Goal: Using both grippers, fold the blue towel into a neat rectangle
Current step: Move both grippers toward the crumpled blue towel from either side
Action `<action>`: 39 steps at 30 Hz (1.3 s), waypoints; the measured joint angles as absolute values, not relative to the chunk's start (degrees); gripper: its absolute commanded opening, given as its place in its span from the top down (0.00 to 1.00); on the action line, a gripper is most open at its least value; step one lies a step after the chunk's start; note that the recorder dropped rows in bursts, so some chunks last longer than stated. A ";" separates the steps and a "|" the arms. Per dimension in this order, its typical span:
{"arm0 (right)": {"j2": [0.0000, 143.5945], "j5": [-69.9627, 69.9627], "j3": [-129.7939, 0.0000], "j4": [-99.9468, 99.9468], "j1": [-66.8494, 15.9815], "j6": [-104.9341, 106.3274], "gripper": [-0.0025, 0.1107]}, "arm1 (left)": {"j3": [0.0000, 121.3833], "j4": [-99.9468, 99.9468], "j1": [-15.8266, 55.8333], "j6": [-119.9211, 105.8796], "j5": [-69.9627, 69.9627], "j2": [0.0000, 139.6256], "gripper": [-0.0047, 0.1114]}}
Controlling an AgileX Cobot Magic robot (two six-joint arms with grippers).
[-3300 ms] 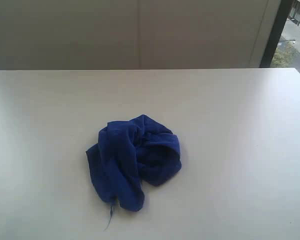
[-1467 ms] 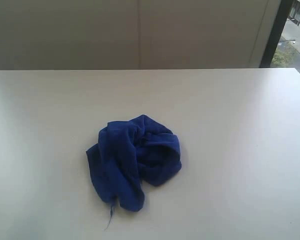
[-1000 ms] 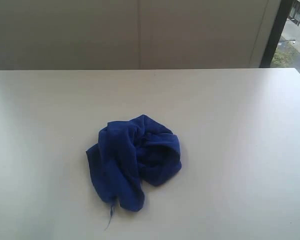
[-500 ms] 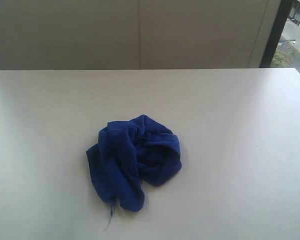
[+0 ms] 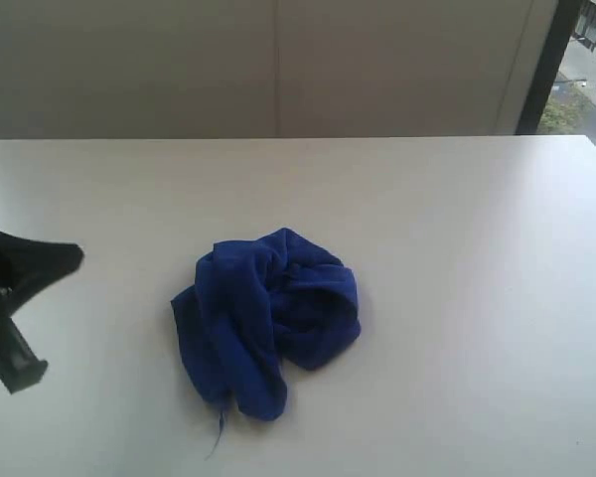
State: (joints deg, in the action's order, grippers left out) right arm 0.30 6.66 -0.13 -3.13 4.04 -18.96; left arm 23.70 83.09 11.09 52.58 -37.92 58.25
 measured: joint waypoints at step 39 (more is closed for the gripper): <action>90.15 -49.10 -50.39 57.90 -8.92 58.92 0.55 | 32.40 83.30 26.69 13.66 -35.46 89.56 0.54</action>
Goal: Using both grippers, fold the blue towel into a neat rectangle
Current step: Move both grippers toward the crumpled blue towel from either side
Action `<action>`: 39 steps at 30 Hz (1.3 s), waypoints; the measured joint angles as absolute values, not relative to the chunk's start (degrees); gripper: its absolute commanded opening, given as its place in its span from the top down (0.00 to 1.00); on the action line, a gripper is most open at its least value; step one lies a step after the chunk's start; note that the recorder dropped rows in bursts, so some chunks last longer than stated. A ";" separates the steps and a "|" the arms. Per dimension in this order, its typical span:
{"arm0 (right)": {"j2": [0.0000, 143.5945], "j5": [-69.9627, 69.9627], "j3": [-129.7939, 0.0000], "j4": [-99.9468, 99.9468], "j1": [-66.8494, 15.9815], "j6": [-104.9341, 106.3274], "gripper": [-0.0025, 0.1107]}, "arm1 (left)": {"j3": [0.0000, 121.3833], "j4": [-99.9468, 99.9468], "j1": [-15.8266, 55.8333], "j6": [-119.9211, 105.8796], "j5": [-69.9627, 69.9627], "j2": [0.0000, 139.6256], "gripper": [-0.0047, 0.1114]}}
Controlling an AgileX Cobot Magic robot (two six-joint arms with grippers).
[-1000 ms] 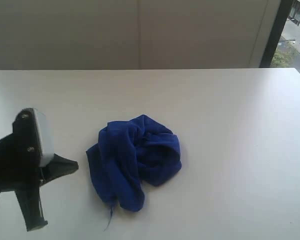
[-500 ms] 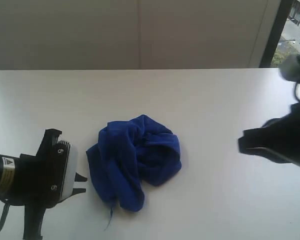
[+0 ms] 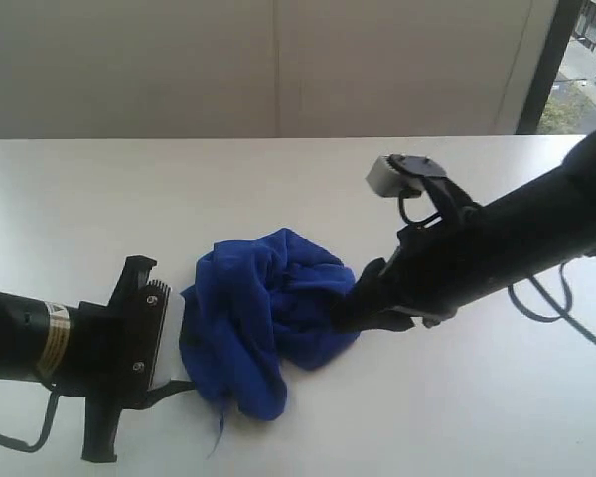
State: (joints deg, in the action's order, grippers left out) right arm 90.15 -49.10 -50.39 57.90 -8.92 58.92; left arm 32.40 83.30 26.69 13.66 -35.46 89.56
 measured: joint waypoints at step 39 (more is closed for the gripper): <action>106.11 -43.91 -56.41 60.14 -18.94 56.75 0.54 | 33.78 82.01 26.69 7.60 -38.39 97.65 0.54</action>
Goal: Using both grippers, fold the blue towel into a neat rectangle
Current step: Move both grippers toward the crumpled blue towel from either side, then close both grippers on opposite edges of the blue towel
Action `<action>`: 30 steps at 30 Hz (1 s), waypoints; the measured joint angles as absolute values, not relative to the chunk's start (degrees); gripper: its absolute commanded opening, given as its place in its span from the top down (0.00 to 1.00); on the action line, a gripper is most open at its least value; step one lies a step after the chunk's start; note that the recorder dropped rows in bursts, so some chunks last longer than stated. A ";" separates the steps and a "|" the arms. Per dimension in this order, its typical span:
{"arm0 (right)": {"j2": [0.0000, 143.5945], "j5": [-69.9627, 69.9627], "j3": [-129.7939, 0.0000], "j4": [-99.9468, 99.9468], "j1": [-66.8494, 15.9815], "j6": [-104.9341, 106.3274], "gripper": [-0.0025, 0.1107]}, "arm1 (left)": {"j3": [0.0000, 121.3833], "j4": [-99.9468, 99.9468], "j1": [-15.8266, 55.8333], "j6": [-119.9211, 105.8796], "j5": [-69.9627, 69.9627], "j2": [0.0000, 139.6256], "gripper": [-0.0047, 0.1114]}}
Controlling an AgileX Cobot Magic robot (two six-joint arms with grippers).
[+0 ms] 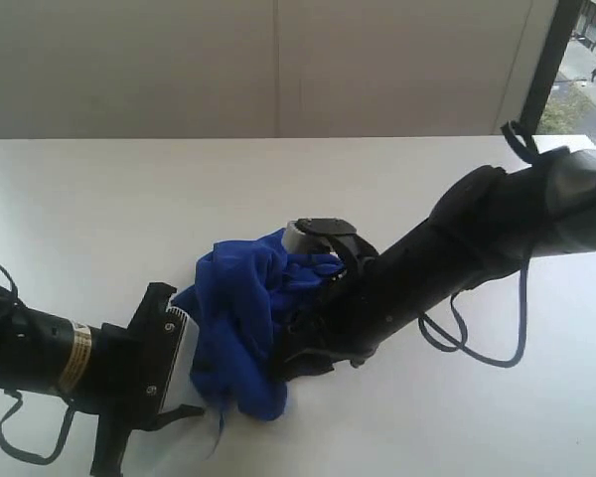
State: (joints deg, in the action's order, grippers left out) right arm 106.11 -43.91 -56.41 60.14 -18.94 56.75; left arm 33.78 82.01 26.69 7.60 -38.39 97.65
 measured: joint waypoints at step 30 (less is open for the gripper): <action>110.41 -39.27 -56.41 61.67 -20.54 65.75 0.48 | 35.53 81.66 27.87 8.43 -36.97 99.20 0.85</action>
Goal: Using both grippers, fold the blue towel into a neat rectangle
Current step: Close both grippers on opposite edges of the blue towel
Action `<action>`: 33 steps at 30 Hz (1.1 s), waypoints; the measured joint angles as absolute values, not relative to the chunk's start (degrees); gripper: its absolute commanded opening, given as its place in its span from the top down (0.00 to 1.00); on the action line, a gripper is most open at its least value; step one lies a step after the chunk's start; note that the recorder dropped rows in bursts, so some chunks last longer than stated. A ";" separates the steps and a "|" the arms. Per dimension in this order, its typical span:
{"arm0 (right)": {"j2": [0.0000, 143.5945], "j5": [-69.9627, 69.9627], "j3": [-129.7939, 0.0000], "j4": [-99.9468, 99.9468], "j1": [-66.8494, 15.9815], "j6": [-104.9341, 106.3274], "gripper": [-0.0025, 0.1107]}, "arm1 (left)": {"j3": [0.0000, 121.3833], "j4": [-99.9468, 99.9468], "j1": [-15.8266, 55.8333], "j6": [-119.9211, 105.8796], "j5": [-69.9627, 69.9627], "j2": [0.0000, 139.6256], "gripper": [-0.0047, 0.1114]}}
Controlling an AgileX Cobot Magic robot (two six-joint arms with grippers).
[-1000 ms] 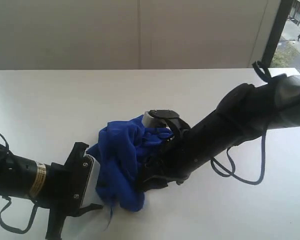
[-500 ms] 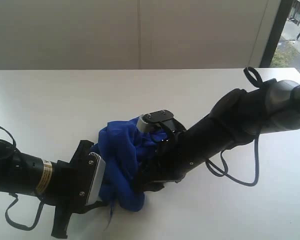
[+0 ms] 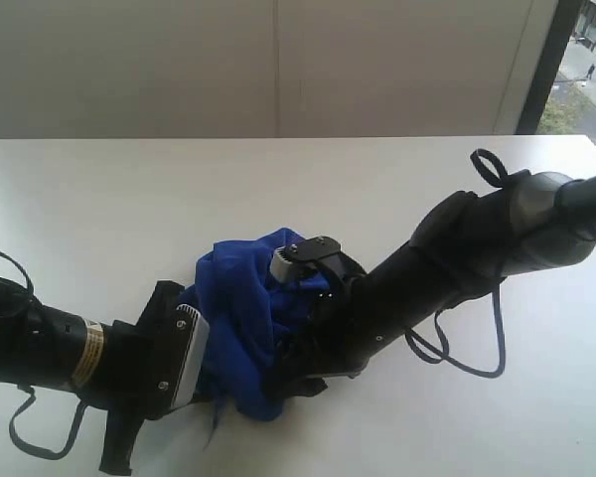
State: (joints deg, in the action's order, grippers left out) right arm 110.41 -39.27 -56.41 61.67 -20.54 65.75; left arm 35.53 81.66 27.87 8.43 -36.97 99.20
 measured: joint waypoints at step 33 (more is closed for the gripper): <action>112.85 -33.04 -56.96 65.48 -23.92 66.80 0.98 | 35.53 81.80 27.87 10.60 -36.60 99.46 0.96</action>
State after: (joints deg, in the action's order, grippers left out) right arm 112.85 -33.04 -56.96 65.48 -23.92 66.80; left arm 35.53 81.80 27.87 10.60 -36.60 99.46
